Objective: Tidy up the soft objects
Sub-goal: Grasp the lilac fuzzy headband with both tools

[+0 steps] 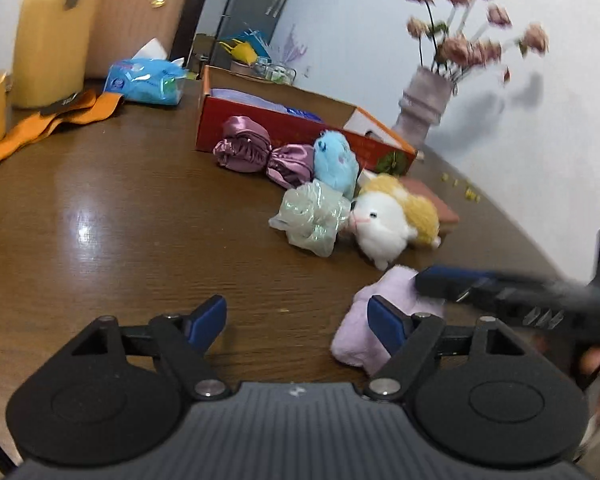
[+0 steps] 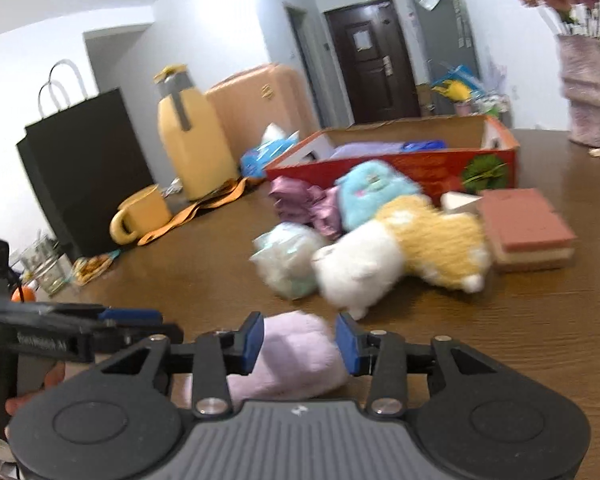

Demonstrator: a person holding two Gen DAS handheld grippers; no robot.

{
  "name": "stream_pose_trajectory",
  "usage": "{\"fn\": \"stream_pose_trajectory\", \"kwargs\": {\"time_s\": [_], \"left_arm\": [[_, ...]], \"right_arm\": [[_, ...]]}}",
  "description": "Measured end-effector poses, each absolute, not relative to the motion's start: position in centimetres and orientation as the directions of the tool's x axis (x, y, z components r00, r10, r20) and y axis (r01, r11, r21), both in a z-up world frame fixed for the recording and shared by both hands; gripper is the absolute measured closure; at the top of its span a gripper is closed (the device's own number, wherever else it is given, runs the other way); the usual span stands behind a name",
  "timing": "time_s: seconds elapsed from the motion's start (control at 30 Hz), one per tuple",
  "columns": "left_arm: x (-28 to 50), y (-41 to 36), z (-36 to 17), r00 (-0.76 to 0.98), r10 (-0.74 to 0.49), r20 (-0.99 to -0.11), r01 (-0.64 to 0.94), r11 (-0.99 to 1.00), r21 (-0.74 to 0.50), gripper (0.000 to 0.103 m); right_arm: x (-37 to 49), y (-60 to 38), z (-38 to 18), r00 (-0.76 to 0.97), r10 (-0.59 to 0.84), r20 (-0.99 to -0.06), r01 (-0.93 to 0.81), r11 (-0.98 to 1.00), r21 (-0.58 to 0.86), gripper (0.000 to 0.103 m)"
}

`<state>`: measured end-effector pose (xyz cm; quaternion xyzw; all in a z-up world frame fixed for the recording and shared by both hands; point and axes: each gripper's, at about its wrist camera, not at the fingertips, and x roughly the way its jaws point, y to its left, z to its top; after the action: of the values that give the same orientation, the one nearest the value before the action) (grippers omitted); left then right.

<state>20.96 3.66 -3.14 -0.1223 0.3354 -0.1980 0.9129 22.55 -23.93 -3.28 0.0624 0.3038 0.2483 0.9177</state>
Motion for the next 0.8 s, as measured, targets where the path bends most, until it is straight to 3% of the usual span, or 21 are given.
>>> {"fn": "stream_pose_trajectory", "kwargs": {"time_s": [0.2, 0.33, 0.37, 0.6, 0.8], "left_arm": [[20.7, 2.6, -4.3, 0.604, -0.571, -0.556, 0.316, 0.812, -0.491, 0.030], [21.1, 1.5, -5.2, 0.597, -0.565, -0.569, 0.305, 0.816, -0.491, 0.066], [21.3, 1.3, -5.2, 0.597, -0.569, -0.566, 0.305, 0.813, -0.495, 0.070], [22.1, 1.3, -4.3, 0.654, -0.509, -0.560, 0.262, 0.847, -0.463, 0.068], [21.4, 1.6, -4.0, 0.615, -0.550, -0.565, 0.278, 0.822, -0.497, 0.057]], "right_arm": [[22.3, -22.9, -4.3, 0.717, 0.413, -0.562, -0.329, 0.911, 0.250, 0.067], [20.6, -22.8, -3.8, 0.711, 0.400, -0.579, -0.319, 0.916, 0.242, 0.064], [20.2, -22.9, -3.6, 0.712, 0.405, -0.574, -0.316, 0.914, 0.252, 0.063], [20.9, -25.2, -3.0, 0.741, 0.397, -0.541, -0.262, 0.913, 0.312, 0.063], [23.1, -25.0, -4.1, 0.715, 0.446, -0.538, -0.280, 0.889, 0.363, 0.067]]}}
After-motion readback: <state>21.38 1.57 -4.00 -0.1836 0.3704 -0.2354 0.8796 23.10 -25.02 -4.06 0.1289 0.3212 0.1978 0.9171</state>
